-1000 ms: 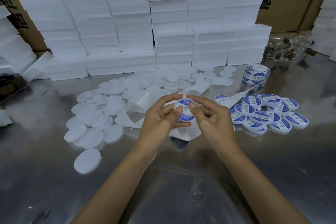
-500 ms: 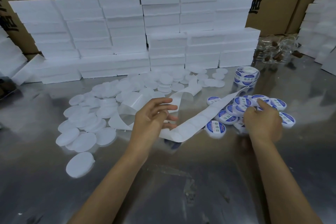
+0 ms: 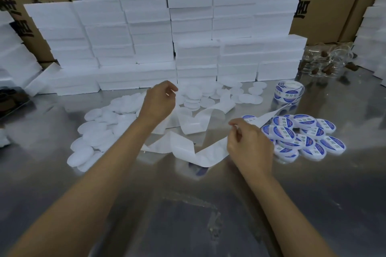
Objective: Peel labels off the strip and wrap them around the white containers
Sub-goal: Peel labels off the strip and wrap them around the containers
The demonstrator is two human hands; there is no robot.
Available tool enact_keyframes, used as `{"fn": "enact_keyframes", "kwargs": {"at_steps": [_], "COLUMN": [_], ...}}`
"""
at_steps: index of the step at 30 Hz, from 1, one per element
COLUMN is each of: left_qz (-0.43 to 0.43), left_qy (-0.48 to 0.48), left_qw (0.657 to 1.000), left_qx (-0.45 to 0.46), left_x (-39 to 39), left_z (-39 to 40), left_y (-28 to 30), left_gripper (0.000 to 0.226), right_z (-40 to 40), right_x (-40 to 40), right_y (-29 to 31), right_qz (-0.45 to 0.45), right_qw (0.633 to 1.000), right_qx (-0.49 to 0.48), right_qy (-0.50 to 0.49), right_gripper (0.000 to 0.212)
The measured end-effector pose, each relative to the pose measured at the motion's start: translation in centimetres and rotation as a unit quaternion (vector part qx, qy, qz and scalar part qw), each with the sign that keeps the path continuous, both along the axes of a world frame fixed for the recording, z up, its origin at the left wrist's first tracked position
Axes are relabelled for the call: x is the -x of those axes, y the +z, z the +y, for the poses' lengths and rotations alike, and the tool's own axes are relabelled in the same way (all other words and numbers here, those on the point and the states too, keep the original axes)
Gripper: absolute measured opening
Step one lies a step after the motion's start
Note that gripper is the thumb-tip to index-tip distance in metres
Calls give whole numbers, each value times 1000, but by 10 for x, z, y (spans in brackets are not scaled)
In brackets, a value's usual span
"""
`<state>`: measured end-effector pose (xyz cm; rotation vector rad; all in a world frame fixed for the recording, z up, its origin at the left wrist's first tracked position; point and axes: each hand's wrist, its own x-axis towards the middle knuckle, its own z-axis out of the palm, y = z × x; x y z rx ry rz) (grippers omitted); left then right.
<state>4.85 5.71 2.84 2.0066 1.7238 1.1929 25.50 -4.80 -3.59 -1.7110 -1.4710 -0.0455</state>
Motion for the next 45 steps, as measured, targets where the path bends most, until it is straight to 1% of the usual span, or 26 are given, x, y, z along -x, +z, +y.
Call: {"fn": "enact_keyframes", "kwargs": {"at_steps": [1, 3, 5, 7, 9, 11, 13, 15, 16, 18, 19, 20, 22, 24, 25, 26, 27, 29, 31, 32, 33, 35, 37, 39, 41, 45], "left_qz": [60, 167, 230, 245, 238, 234, 213, 142, 84, -80, -179, -279, -446, -533, -553, -561, -554, -504, -461, -446, -429, -369, -309, -289, -271, -250], "left_qy": [-12, -58, -82, -87, -88, -85, -83, -84, -83, -87, -100, -120, -177, -226, -246, -260, -265, -257, -239, -231, -223, -203, -203, -221, -220, -212], "left_qw": [997, 978, 954, 940, 941, 946, 957, 977, 987, 988, 973, 944, 860, 789, 766, 754, 758, 797, 831, 843, 856, 895, 922, 925, 930, 938], "left_qx": [39, 111, 177, 219, 224, 206, 180, 135, 112, 99, 110, 129, 172, 205, 215, 220, 221, 212, 198, 192, 183, 148, 116, 110, 115, 113], "left_x": [0, -3, -7, -11, -13, -12, -10, -8, -7, -6, -4, -3, 3, 9, 11, 13, 15, 17, 17, 16, 14, 10, 4, -1, -5, -5], "left_z": [14, 33, 44, 49, 53, 52, 47, 39, 34, 21, 13, 5, -13, -31, -39, -47, -54, -66, -77, -82, -86, -94, -99, -103, -104, -105], "left_y": [-1, -8, -17, -24, -29, -32, -31, -27, -23, -10, -2, 5, 17, 21, 21, 20, 19, 14, 10, 6, 3, -6, -17, -25, -30, -33], "left_gripper": [22, 25, 41, 57, 65, 65, 59, 47, 40, 31, 29, 29, 33, 38, 38, 38, 37, 40, 41, 41, 40, 38, 40, 42, 42, 35], "right_z": [1, 3, 5, 7, 8, 9, 9, 9, 9, 7, 5, 3, -1, -6, -10, -13, -16, -19, -18, -17, -16, -15, -15, -16, -16, -17], "right_x": [2, 1, -1, -3, -4, -3, -3, -3, -3, -2, -1, 0, 3, 3, 4, 5, 6, 10, 16, 18, 19, 18, 17, 17, 18, 20], "right_y": [-1, -3, -4, -4, -3, -3, -3, -1, -1, 1, 3, 4, 8, 12, 14, 13, 11, 3, -2, -2, -1, 2, 5, 6, 7, 9], "right_qz": [-3, -2, 8, 15, 17, 21, 27, 38, 45, 54, 60, 66, 76, 82, 77, 56, 18, -55, -53, -23, 22, 126, 220, 291, 326, 335], "right_qw": [1000, 1000, 1000, 1000, 1000, 999, 999, 999, 998, 998, 997, 995, 986, 965, 947, 929, 915, 907, 918, 926, 931, 926, 898, 863, 847, 860], "right_qx": [-1, -6, -13, -22, -23, -21, -23, -26, -28, -22, -13, -2, 15, 54, 89, 128, 161, 187, 173, 163, 162, 172, 180, 185, 178, 137], "right_qy": [5, 10, 10, 8, 9, 16, 20, 23, 25, 39, 56, 81, 145, 242, 298, 343, 369, 374, 353, 339, 327, 313, 336, 370, 381, 360], "right_gripper": [26, 25, 23, 23, 24, 24, 24, 24, 23, 23, 23, 22, 17, 19, 26, 36, 43, 48, 31, 16, 8, 16, 15, 14, 15, 15]}}
